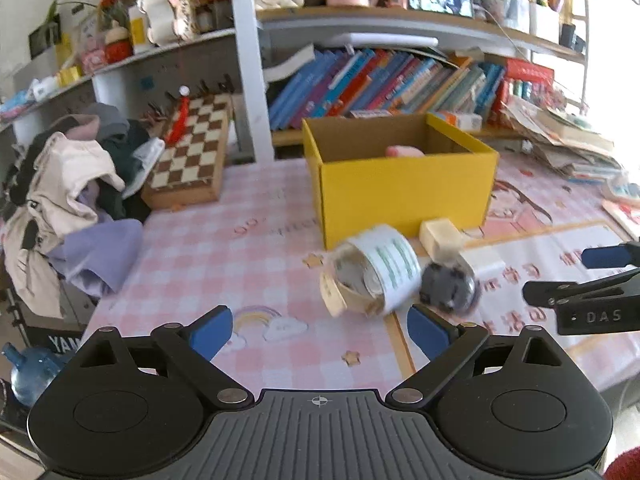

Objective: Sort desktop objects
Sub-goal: 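Move both grippers back toward the remaining objects on the table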

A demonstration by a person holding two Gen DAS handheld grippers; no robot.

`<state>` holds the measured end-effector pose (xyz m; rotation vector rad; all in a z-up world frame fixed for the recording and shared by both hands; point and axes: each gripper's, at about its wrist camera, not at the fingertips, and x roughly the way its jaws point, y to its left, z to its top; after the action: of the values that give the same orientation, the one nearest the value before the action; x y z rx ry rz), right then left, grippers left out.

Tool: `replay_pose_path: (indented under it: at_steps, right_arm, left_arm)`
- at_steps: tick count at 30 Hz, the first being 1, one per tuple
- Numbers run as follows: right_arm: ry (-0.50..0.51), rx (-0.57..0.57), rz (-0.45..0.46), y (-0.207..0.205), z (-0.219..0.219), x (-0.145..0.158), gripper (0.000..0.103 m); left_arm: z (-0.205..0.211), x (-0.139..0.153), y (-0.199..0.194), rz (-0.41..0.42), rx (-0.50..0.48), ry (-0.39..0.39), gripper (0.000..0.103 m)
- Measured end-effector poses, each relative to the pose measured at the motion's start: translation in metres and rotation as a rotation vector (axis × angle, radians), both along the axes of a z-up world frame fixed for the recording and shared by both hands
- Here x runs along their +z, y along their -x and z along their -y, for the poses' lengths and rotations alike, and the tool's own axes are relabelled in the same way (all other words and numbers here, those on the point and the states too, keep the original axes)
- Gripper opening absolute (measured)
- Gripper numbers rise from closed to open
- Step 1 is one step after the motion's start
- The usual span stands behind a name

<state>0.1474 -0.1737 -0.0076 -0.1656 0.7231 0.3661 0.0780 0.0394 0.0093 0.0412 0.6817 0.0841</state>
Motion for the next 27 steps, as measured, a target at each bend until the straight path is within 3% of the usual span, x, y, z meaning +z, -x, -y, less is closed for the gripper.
replay_pose_path:
  at_steps: [11, 19, 27]
  right_arm:
    - [0.061, 0.017, -0.093, 0.013, -0.013, -0.019, 0.09]
    - [0.036, 0.03, -0.132, 0.005, -0.014, -0.025, 0.086]
    - [0.0, 0.111, -0.181, -0.01, -0.024, -0.031, 0.059]
  left_arm:
    - [0.005, -0.023, -0.001, -0.106, -0.105, 0.02, 0.097]
    - [0.01, -0.032, -0.01, -0.134, -0.154, 0.013, 0.097]
    - [0.009, -0.031, -0.017, -0.123, -0.154, 0.011, 0.097]
